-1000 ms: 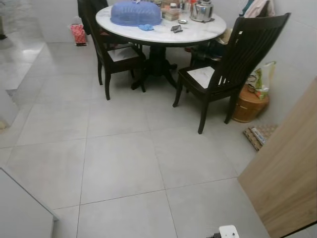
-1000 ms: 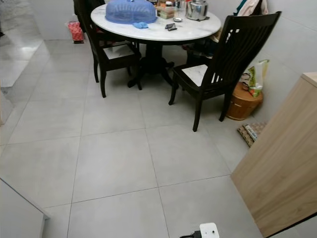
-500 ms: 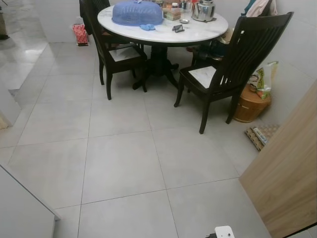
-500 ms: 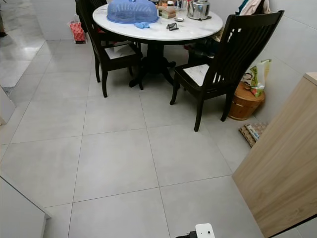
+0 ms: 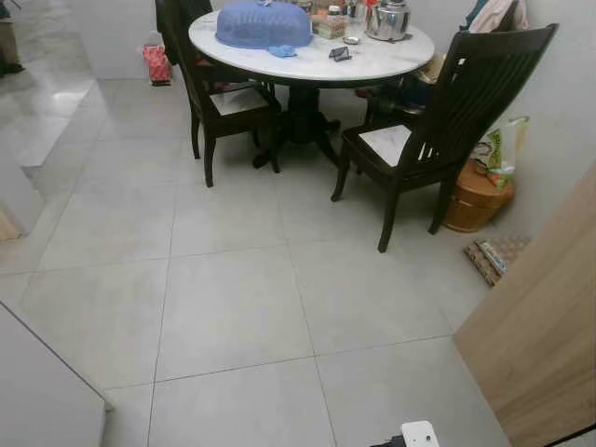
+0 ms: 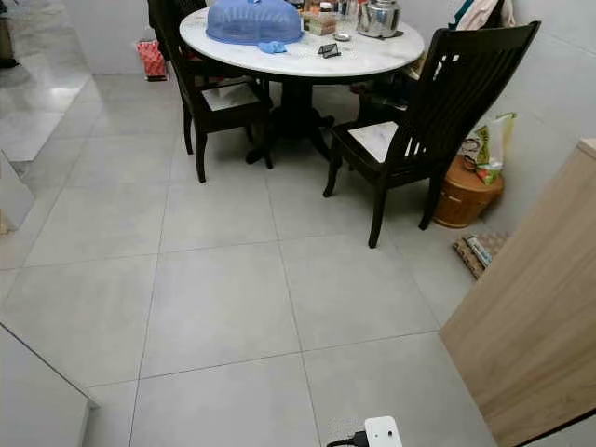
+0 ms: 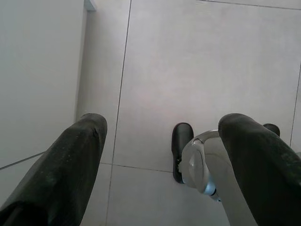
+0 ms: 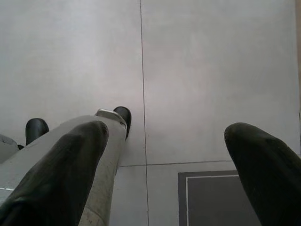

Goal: Restocking fridge

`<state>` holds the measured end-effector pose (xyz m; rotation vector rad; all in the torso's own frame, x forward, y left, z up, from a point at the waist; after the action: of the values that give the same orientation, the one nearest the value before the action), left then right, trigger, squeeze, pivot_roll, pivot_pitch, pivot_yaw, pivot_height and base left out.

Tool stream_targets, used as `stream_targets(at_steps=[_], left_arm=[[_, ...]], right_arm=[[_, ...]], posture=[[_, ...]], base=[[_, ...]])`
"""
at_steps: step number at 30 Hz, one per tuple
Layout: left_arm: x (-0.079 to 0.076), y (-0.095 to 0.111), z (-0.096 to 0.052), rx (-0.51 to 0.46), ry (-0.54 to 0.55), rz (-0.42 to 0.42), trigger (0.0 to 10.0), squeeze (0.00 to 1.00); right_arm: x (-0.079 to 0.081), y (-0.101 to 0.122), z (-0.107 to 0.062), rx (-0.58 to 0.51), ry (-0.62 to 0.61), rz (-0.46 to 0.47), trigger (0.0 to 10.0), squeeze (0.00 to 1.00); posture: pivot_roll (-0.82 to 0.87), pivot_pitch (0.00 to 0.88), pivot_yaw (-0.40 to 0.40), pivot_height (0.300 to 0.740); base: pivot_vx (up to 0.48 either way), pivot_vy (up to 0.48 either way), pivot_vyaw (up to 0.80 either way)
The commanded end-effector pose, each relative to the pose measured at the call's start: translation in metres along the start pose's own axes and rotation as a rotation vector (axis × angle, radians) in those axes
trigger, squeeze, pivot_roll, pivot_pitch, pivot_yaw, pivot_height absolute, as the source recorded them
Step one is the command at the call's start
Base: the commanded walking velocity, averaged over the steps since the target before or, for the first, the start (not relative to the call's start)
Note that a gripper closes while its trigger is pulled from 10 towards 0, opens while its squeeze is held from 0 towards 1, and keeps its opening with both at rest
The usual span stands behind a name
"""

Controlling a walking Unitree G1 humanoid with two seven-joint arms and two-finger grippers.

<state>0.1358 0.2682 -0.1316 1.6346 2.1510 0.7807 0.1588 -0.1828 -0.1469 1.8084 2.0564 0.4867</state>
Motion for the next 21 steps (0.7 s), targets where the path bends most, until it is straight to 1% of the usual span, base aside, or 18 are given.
stream_targets(at_steps=[1,5,7,8,13,21], left_arm=[[-0.003,-0.005,-0.001,0.011,-0.005,0.004,10.0,0.0],[-0.004,-0.006,-0.001,0.013,-0.008,0.006,10.0,0.0],[-0.004,-0.007,-0.001,0.018,-0.014,0.015,10.0,0.0],[-0.004,-0.007,-0.002,0.019,-0.015,0.016,10.0,0.0],[-0.003,-0.009,-0.002,0.022,-0.016,0.021,10.0,0.0],[-0.003,-0.009,-0.002,0.024,-0.017,0.023,10.0,0.0]], right_arm=[[-0.006,-0.009,-0.002,0.019,-0.007,-0.007,10.0,0.0],[-0.011,-0.014,-0.004,0.029,-0.013,-0.005,10.0,0.0],[-0.022,-0.026,-0.008,0.052,-0.03,0.002,10.0,0.0],[-0.023,-0.028,-0.009,0.054,-0.032,0.005,10.0,0.0],[-0.022,-0.036,-0.011,0.077,-0.03,0.004,10.0,0.0],[-0.022,-0.038,-0.011,0.081,-0.034,0.0,10.0,0.0]], posture=[[-0.08,0.0,-0.055,0.74],[-0.09,0.0,-0.053,0.74],[-0.09,0.0,-0.047,0.74],[-0.09,0.0,-0.047,0.74],[-0.09,0.0,-0.046,0.74],[-0.09,0.0,-0.044,0.74]], base=[[0.0,0.0,0.0],[0.0,0.0,0.0],[0.0,0.0,0.0],[0.0,0.0,0.0],[0.0,0.0,0.0],[0.0,0.0,0.0]])
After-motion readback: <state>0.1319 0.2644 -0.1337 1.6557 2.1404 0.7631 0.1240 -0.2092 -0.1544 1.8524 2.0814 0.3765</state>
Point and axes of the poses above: a point about 5 cm out from each wrist's last joint towards the gripper, its own z axis pointing out of the wrist towards the gripper, its own y axis along the axis of the wrist's last joint, x = y × z, the point moved 5 cm from there along z, pointing out of the wrist towards the gripper, and after that the axes turned 1 degree about -z, right-handed, at the moved point
